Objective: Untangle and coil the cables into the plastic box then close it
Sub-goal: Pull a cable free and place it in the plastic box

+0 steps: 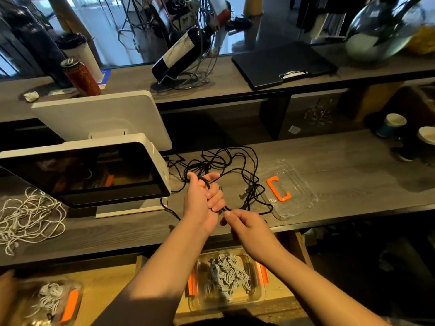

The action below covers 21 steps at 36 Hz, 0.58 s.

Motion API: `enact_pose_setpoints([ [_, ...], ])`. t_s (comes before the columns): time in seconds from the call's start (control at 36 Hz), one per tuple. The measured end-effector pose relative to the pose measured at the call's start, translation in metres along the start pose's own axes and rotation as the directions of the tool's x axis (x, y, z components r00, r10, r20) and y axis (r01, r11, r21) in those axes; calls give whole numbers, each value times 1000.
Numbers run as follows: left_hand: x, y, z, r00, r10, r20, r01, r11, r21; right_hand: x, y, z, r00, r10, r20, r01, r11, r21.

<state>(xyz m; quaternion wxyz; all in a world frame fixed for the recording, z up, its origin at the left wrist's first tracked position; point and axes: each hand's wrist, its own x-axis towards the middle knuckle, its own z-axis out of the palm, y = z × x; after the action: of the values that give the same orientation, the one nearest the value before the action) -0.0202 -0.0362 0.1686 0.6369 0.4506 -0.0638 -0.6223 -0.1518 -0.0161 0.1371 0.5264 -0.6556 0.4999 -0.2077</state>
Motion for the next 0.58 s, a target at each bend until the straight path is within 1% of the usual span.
enact_pose_setpoints([
  [0.08, 6, -1, -3, 1000, 15, -15, -15, 1000, -7, -3, 7, 9, 998, 55, -38, -56, 997, -43],
  [0.14, 8, 0, -5, 998, 43, -42, -42, 999, 30, -6, 11, 14, 996, 71, -51, -76, 993, -95],
  [0.19, 10, -1, -6, 992, 98, -80, -87, 988, 124, -10, 14, 19, 996, 79, -45, -86, 984, -156],
  [0.25, 11, -2, -4, 978, 183, -103, -150, 953, 264, -17, 12, 22, 999, 36, -18, -39, 971, -237],
  [0.33, 15, -5, -2, 943, 317, -101, -222, 826, 518, -23, 3, 22, 997, -66, 46, 77, 949, -305],
  [0.42, 17, -6, 0, 926, 376, -40, -225, 633, 741, -19, -2, 14, 984, -166, 65, 178, 919, -352],
  [0.44, 18, -7, 0, 930, 367, -20, -211, 578, 788, -17, -3, 11, 977, -203, 69, 214, 908, -359],
  [0.5, 18, -9, 0, 955, 296, 4, -163, 515, 841, -11, -6, 3, 958, -272, 87, 285, 888, -362],
  [0.56, 21, -12, -3, 980, 195, 40, -133, 493, 860, -3, -6, -6, 933, -342, 113, 359, 855, -374],
  [0.58, 23, -13, -4, 989, 132, 61, -121, 512, 850, 1, -6, -11, 920, -371, 125, 389, 835, -389],
])
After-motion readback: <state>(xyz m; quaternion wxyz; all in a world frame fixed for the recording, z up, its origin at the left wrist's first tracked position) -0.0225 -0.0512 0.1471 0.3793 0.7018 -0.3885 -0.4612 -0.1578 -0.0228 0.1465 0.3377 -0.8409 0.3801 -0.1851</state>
